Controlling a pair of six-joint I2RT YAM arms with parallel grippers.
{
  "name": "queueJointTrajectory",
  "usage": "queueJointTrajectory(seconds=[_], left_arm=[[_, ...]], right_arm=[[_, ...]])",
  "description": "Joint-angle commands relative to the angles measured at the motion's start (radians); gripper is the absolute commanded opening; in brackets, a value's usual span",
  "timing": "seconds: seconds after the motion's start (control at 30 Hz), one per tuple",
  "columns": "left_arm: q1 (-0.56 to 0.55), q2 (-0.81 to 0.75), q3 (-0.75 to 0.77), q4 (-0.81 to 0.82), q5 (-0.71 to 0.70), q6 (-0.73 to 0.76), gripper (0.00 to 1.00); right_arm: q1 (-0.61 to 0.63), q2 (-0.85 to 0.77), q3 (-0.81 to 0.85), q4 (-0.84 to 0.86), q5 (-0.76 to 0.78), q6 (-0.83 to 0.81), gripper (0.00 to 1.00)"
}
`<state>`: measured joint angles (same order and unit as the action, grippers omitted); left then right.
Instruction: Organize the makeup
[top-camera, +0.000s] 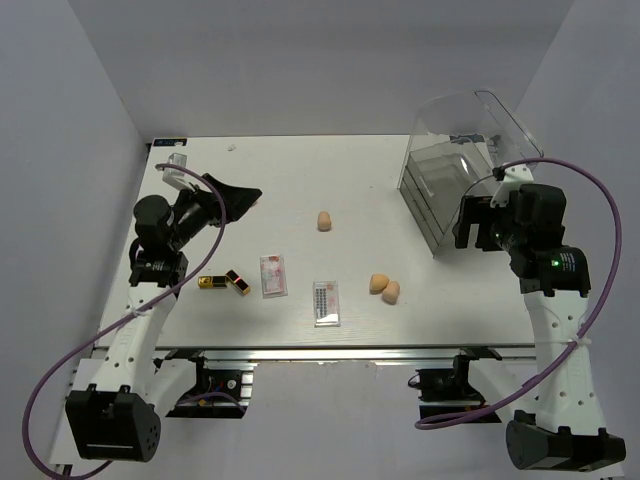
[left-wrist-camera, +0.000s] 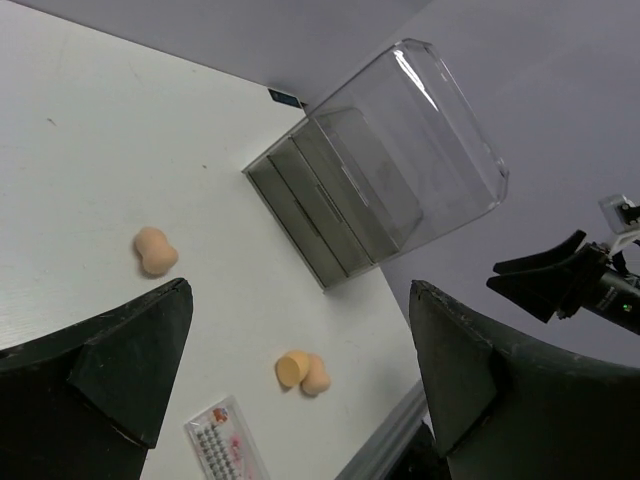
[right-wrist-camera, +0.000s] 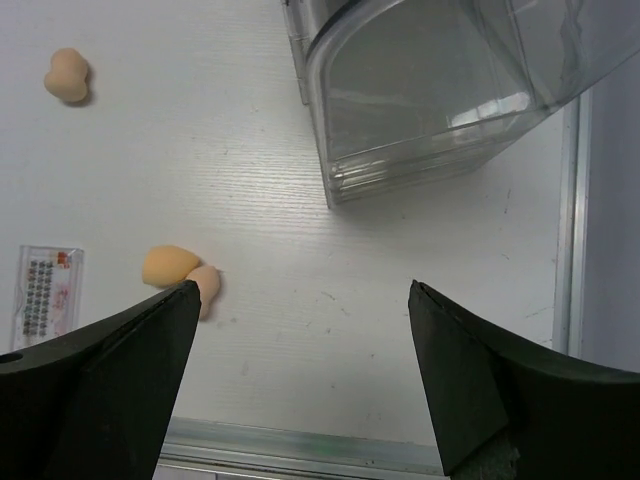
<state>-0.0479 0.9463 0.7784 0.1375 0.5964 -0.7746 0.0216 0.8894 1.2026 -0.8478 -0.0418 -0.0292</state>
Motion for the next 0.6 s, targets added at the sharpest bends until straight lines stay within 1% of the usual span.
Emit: queueJointTrajectory(seconds=[0.0, 0.03, 0.07, 0.13, 0.17, 0.2, 0.23, 0.27, 0.33, 0.37, 0.4, 0.43, 0.47, 0.5, 0.57], left_arm=[[0.0, 0.023, -0.014, 0.085, 0.083, -0.073, 0.98], [0.0, 0.029, -0.021, 0.112, 0.091, -0.086, 0.98], [0.0, 0.035, -0.022, 0.123, 0.097, -0.097, 0.98], [0.0, 0.051, -0.025, 0.149, 0.111, -0.121, 0.98], [-0.001, 0.052, -0.033, 0.163, 0.112, -0.13, 0.98], [-0.003, 0.055, -0.036, 0.175, 0.112, -0.15, 0.97], [-0.006, 0.063, -0.037, 0.183, 0.105, -0.155, 0.97], [-0.012, 0.068, -0.034, 0.182, 0.1, -0.157, 0.95], [-0.058, 0.08, -0.022, 0.154, 0.076, -0.135, 0.95], [-0.079, 0.095, -0.013, 0.142, 0.039, -0.121, 0.95], [-0.139, 0.107, 0.01, 0.128, 0.016, -0.092, 0.94], [-0.173, 0.12, 0.024, 0.099, -0.006, -0.075, 0.95], [-0.205, 0.15, 0.041, 0.08, -0.059, -0.055, 0.94], [-0.263, 0.166, 0.07, 0.068, -0.082, -0.033, 0.95], [-0.302, 0.196, 0.087, 0.08, -0.112, -0.031, 0.97]], right_arm=[[-0.003, -0.024, 0.029, 0.009, -0.108, -0.055, 0.89], [-0.003, -0.032, 0.029, 0.016, -0.153, -0.079, 0.89], [-0.003, -0.055, 0.025, 0.03, -0.256, -0.113, 0.89], [-0.003, -0.079, 0.002, 0.042, -0.404, -0.266, 0.89], [-0.003, -0.105, -0.009, 0.041, -0.552, -0.329, 0.89], [-0.002, -0.119, -0.046, 0.041, -0.607, -0.409, 0.89], [-0.002, -0.135, -0.067, 0.068, -0.645, -0.422, 0.89], [-0.002, -0.156, -0.087, 0.085, -0.674, -0.422, 0.89], [0.0, -0.158, -0.11, 0.104, -0.675, -0.434, 0.89], [0.001, -0.141, -0.103, 0.105, -0.659, -0.436, 0.9], [0.001, -0.126, -0.092, 0.095, -0.655, -0.44, 0.9], [0.003, -0.106, -0.057, 0.076, -0.652, -0.468, 0.9], [0.005, -0.068, -0.038, 0.031, -0.656, -0.488, 0.9], [0.006, -0.047, -0.02, -0.002, -0.67, -0.521, 0.9], [0.006, 0.003, 0.02, -0.089, -0.7, -0.599, 0.89]])
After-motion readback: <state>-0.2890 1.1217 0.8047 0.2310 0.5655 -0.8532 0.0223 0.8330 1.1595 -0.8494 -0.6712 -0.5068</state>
